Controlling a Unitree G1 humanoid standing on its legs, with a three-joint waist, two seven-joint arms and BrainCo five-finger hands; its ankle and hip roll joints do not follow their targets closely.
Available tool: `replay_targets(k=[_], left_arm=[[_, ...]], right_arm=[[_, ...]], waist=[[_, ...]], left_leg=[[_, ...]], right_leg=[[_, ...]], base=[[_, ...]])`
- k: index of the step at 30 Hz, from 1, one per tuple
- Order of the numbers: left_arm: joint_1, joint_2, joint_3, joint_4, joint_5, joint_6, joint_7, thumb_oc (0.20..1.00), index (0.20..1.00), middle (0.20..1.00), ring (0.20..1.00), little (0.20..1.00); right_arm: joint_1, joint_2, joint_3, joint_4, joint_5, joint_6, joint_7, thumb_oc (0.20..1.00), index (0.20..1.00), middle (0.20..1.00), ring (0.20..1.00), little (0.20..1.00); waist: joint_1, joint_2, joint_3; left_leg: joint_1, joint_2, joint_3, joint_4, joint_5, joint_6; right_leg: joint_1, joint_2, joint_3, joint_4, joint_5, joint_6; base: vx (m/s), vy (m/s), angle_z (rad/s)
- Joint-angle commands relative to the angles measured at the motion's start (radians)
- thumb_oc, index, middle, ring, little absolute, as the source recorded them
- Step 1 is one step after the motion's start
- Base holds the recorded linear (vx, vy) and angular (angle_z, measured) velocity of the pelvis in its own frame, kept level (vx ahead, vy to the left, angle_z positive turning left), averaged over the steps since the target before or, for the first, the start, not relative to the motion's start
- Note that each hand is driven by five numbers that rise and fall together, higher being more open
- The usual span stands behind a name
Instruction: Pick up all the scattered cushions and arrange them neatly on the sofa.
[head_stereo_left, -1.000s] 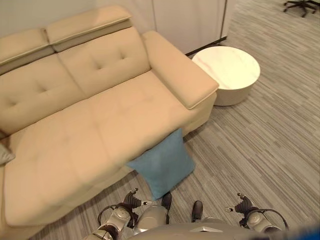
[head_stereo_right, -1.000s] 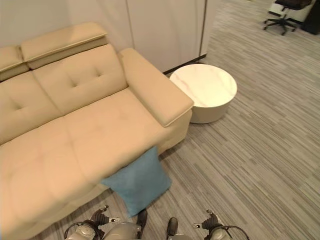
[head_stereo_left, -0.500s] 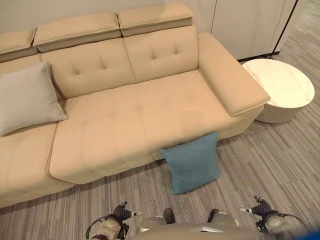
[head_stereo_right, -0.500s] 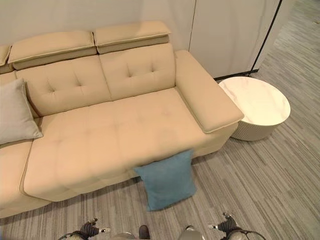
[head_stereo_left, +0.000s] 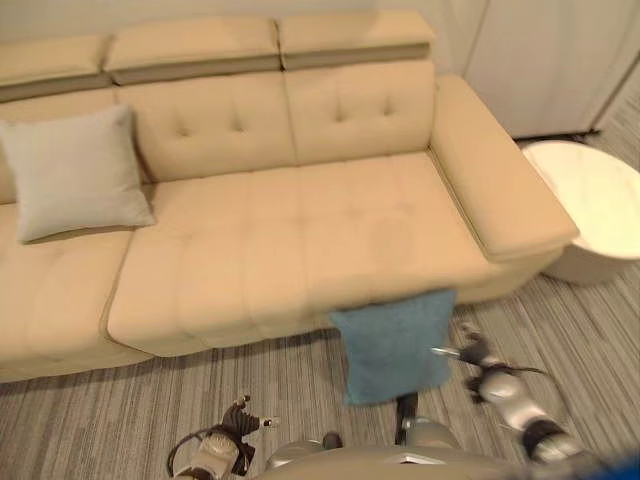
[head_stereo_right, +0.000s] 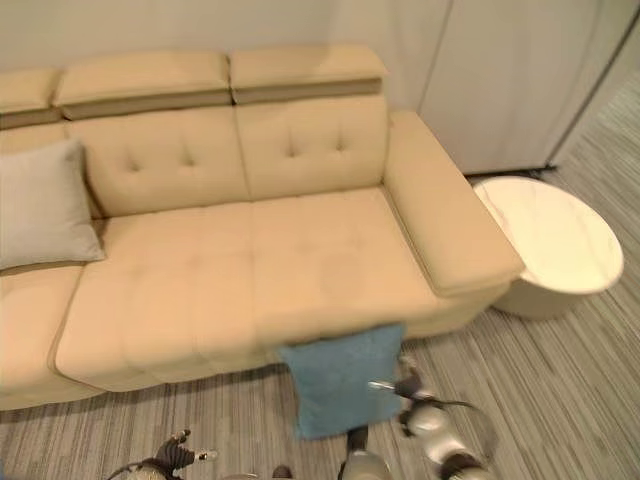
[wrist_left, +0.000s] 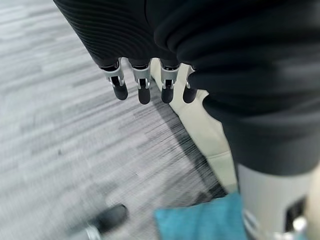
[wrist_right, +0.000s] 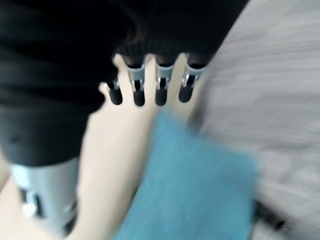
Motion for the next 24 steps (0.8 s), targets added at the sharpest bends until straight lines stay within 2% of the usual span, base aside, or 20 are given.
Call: replay_targets(k=[1, 2, 3, 4, 6, 7, 8, 9, 10, 13, 15, 17, 20, 21, 24], left_arm=[[-0.031, 0.024, -0.022, 0.011, -0.006, -0.011, 0.024, 1.000, 1.000, 1.000, 1.000, 1.000], [-0.043, 0.018, -0.015, 0.007, -0.013, -0.013, 0.020, 1.000, 1.000, 1.000, 1.000, 1.000], [-0.051, 0.020, -0.021, -0.004, -0.016, -0.011, 0.024, 1.000, 1.000, 1.000, 1.000, 1.000], [-0.058, 0.016, -0.026, -0.001, -0.017, -0.009, 0.023, 1.000, 1.000, 1.000, 1.000, 1.000], [-0.067, 0.008, -0.030, -0.002, -0.010, -0.005, 0.026, 1.000, 1.000, 1.000, 1.000, 1.000], [-0.085, 0.019, -0.032, 0.003, -0.001, 0.002, 0.015, 1.000, 1.000, 1.000, 1.000, 1.000], [-0.082, 0.043, -0.024, 0.009, 0.002, -0.004, 0.013, 1.000, 1.000, 1.000, 1.000, 1.000], [-0.078, 0.051, -0.025, 0.011, 0.006, -0.006, 0.013, 1.000, 1.000, 1.000, 1.000, 1.000], [-0.075, 0.056, -0.021, 0.016, 0.008, -0.003, 0.013, 1.000, 1.000, 1.000, 1.000, 1.000], [-0.060, 0.068, -0.002, 0.026, 0.012, 0.000, 0.012, 1.000, 1.000, 1.000, 1.000, 1.000], [-0.055, 0.082, 0.021, 0.028, 0.004, 0.002, 0.012, 1.000, 1.000, 1.000, 1.000, 1.000], [-0.052, 0.089, 0.030, 0.035, 0.002, -0.001, 0.012, 1.000, 1.000, 1.000, 1.000, 1.000], [-0.045, 0.090, 0.047, 0.051, 0.002, -0.002, 0.010, 1.000, 1.000, 1.000, 1.000, 1.000], [-0.048, 0.093, 0.049, 0.054, 0.004, -0.004, 0.006, 1.000, 1.000, 1.000, 1.000, 1.000], [-0.049, 0.100, 0.051, 0.061, 0.010, -0.008, 0.007, 1.000, 1.000, 1.000, 1.000, 1.000]], right_arm=[[0.055, -0.092, -0.011, 0.030, -0.021, 0.004, -0.051, 1.000, 1.000, 1.000, 1.000, 1.000], [0.099, -0.073, -0.045, 0.131, 0.008, 0.035, -0.030, 1.000, 1.000, 1.000, 1.000, 1.000], [0.104, -0.075, -0.053, 0.133, -0.003, 0.012, -0.044, 1.000, 1.000, 1.000, 1.000, 1.000], [0.105, -0.072, -0.049, 0.139, -0.001, 0.022, -0.043, 1.000, 1.000, 1.000, 1.000, 1.000], [0.135, -0.066, -0.054, 0.155, 0.000, 0.023, -0.043, 1.000, 1.000, 1.000, 1.000, 1.000], [0.158, -0.104, -0.089, 0.221, 0.014, 0.059, -0.012, 1.000, 1.000, 1.000, 1.000, 1.000], [0.151, -0.135, -0.077, 0.183, -0.029, 0.052, -0.020, 1.000, 1.000, 1.000, 1.000, 1.000], [0.155, -0.142, -0.069, 0.171, -0.026, 0.051, -0.014, 1.000, 1.000, 1.000, 1.000, 1.000], [0.167, -0.139, -0.074, 0.160, -0.029, 0.047, -0.016, 1.000, 1.000, 1.000, 1.000, 1.000], [0.174, -0.126, -0.068, 0.161, -0.030, 0.049, -0.007, 1.000, 1.000, 1.000, 1.000, 1.000], [0.160, -0.115, -0.062, 0.171, -0.037, 0.054, 0.000, 1.000, 1.000, 1.000, 1.000, 1.000], [0.153, -0.110, -0.061, 0.178, -0.031, 0.053, 0.007, 1.000, 1.000, 1.000, 1.000, 1.000], [0.139, -0.112, -0.068, 0.192, -0.027, 0.051, 0.007, 1.000, 1.000, 1.000, 1.000, 1.000], [0.125, -0.117, -0.071, 0.195, -0.026, 0.054, 0.011, 1.000, 1.000, 1.000, 1.000, 1.000], [0.118, -0.127, -0.071, 0.189, -0.026, 0.053, 0.016, 1.000, 1.000, 1.000, 1.000, 1.000]], waist=[[-0.047, -0.043, 0.014], [-0.058, -0.043, 0.023], [-0.065, -0.050, 0.024], [-0.067, -0.049, 0.024], [-0.072, -0.050, 0.024], [-0.076, -0.056, 0.023], [-0.074, -0.064, 0.020], [-0.064, -0.064, 0.023], [-0.066, -0.069, 0.019], [-0.058, -0.079, -0.001], [-0.048, -0.078, 0.013], [-0.046, -0.079, 0.022], [-0.033, -0.079, 0.017], [-0.036, -0.073, 0.022], [-0.036, -0.073, 0.024]], left_leg=[[-0.110, 0.069, 0.024, 0.188, -0.015, -0.061], [-0.120, 0.084, 0.049, 0.221, -0.008, -0.064], [-0.141, 0.092, 0.071, 0.242, 0.007, -0.062], [-0.145, 0.095, 0.091, 0.238, 0.002, -0.060], [-0.155, 0.074, 0.120, 0.191, -0.017, -0.046], [-0.167, 0.044, 0.138, 0.123, -0.014, -0.030], [-0.154, 0.046, 0.140, 0.078, 0.000, -0.034], [-0.145, 0.031, 0.114, 0.071, -0.009, -0.030], [-0.137, 0.018, 0.093, 0.043, -0.003, -0.028], [-0.105, 0.006, 0.089, -0.006, -0.002, -0.007], [-0.087, 0.003, 0.089, -0.012, -0.008, 0.014], [-0.076, 0.000, 0.084, -0.010, -0.015, 0.026], [-0.059, -0.005, 0.087, -0.022, -0.020, 0.031], [-0.054, 0.001, 0.080, -0.024, -0.018, 0.030], [-0.043, 0.005, 0.067, -0.026, -0.022, 0.028]], right_leg=[[0.023, 0.002, 0.032, 0.022, -0.069, 0.069], [0.041, 0.012, 0.031, 0.007, -0.075, 0.063], [0.052, 0.011, 0.022, -0.009, -0.080, 0.056], [0.061, 0.014, 0.017, -0.022, -0.082, 0.054], [0.074, 0.012, 0.005, -0.037, -0.083, 0.060], [0.080, 0.022, -0.001, -0.037, -0.082, 0.062], [0.079, 0.030, 0.001, -0.035, -0.088, 0.064], [0.079, 0.038, 0.013, -0.032, -0.086, 0.065], [0.077, 0.040, 0.011, -0.025, -0.086, 0.066], [0.063, 0.035, 0.012, 0.016, -0.087, 0.075], [0.006, 0.007, 0.003, 0.142, -0.093, 0.097], [-0.031, -0.010, 0.011, 0.196, -0.086, 0.109], [-0.035, -0.043, -0.017, 0.141, -0.043, 0.120], [-0.061, -0.060, 0.001, 0.121, -0.020, 0.132], [-0.060, -0.083, 0.054, 0.100, 0.002, 0.144]], base=[[0.03, -0.153, 0.73], [0.00, -0.141, 0.36], [0.00, -0.095, 0.01], [0.00, -0.057, -0.03], [0.01, -0.016, 0.13], [0.02, -0.032, 0.41], [0.03, -0.023, 0.20], [0.00, 0.000, 0.00], [0.04, 0.040, -0.33], [0.02, 0.046, -0.20], [-0.04, 0.089, -0.07], [-0.01, 0.051, -0.12], [0.04, -0.040, -0.11], [0.05, -0.084, -0.22], [0.05, -0.087, -0.14]])
